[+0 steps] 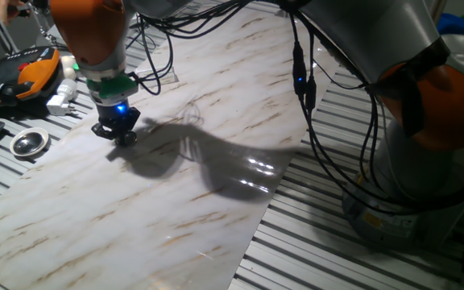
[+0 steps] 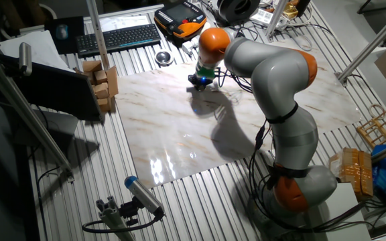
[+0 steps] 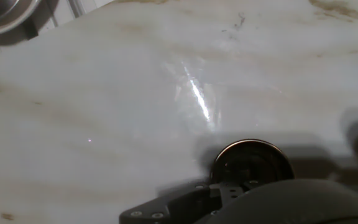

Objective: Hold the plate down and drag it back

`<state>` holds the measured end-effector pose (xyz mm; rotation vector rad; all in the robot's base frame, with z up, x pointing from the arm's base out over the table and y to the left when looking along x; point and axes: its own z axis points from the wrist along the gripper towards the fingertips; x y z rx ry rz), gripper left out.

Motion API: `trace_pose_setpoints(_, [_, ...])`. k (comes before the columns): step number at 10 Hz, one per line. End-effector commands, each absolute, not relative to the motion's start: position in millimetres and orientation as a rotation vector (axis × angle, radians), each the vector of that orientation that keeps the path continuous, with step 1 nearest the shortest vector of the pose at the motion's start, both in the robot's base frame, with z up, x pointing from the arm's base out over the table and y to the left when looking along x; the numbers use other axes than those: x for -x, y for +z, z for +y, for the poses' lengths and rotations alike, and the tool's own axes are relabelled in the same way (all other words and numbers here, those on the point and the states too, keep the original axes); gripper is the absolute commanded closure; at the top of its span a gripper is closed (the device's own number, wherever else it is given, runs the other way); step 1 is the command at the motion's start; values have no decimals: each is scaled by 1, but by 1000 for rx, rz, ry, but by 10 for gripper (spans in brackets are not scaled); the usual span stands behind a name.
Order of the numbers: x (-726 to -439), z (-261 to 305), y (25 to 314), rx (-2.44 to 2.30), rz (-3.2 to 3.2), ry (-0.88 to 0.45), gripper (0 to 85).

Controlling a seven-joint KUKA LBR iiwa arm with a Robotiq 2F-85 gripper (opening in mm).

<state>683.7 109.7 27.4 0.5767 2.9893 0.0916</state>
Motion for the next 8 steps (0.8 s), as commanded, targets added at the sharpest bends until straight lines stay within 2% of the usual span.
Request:
trace_pose_setpoints(1, [-684,112,29,-581,2992,89,850])
trace_pose_setpoints(8, [-680,135,26,-625,2986,91,850])
